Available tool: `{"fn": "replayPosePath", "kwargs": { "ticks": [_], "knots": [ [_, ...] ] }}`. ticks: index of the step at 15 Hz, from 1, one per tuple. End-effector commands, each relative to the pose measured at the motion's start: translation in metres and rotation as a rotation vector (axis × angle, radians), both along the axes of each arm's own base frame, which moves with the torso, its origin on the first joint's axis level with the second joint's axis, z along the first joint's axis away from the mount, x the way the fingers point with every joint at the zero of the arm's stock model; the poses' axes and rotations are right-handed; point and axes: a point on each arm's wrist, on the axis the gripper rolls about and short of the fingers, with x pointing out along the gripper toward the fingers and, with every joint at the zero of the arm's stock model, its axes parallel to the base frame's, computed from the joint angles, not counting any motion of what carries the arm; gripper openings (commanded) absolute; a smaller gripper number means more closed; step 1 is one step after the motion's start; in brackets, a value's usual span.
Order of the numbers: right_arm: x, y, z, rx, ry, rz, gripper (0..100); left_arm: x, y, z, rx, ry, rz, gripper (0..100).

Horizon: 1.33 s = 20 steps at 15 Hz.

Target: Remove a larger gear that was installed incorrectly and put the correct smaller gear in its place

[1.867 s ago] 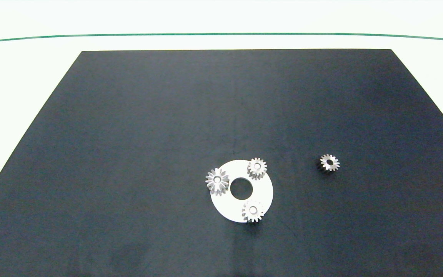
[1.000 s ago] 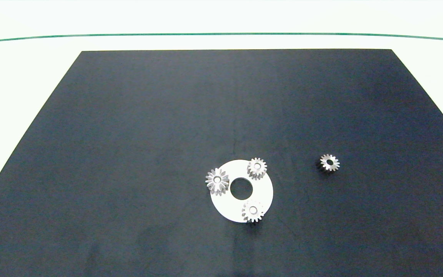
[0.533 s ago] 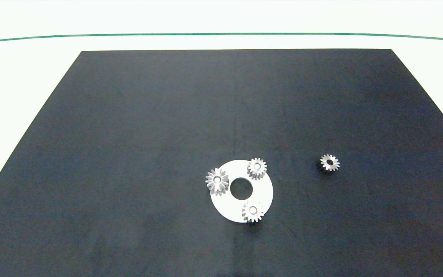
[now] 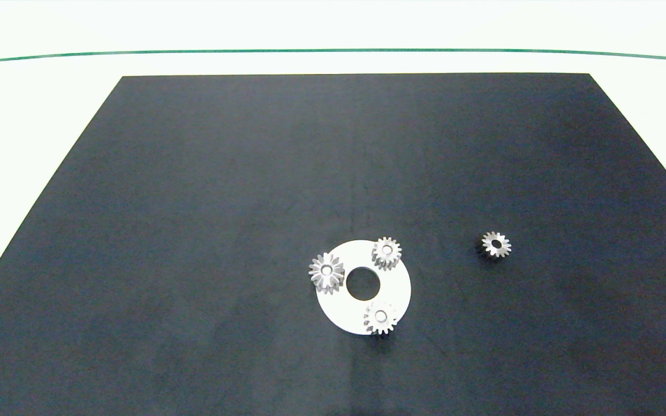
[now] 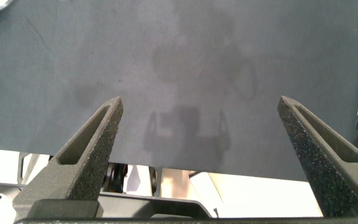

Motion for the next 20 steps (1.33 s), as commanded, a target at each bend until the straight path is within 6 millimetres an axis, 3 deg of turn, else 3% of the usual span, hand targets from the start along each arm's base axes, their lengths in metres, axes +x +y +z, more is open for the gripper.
{"fn": "replayPosePath", "kwargs": {
  "ticks": [1, 8, 12, 15, 20],
  "knots": [
    [0.013, 0.001, 0.006, -0.013, 0.039, 0.008, 100, 0.032, -0.005, 0.007, 0.016, 0.080, -0.071, 100],
    [0.031, 0.003, 0.015, -0.016, 0.080, 0.053, 100, 0.080, -0.032, 0.007, 0.091, 0.193, -0.292, 100],
    [0.028, 0.003, 0.014, -0.016, 0.077, 0.062, 100, 0.115, -0.067, 0.007, 0.160, 0.195, -0.365, 100],
    [0.025, 0.003, 0.014, -0.015, 0.068, 0.062, 100, 0.142, -0.098, 0.003, 0.178, 0.130, -0.360, 100],
    [0.022, 0.003, 0.012, -0.014, 0.065, 0.083, 100, 0.171, -0.120, 0.001, 0.183, 0.102, -0.320, 100]
  ]
}}
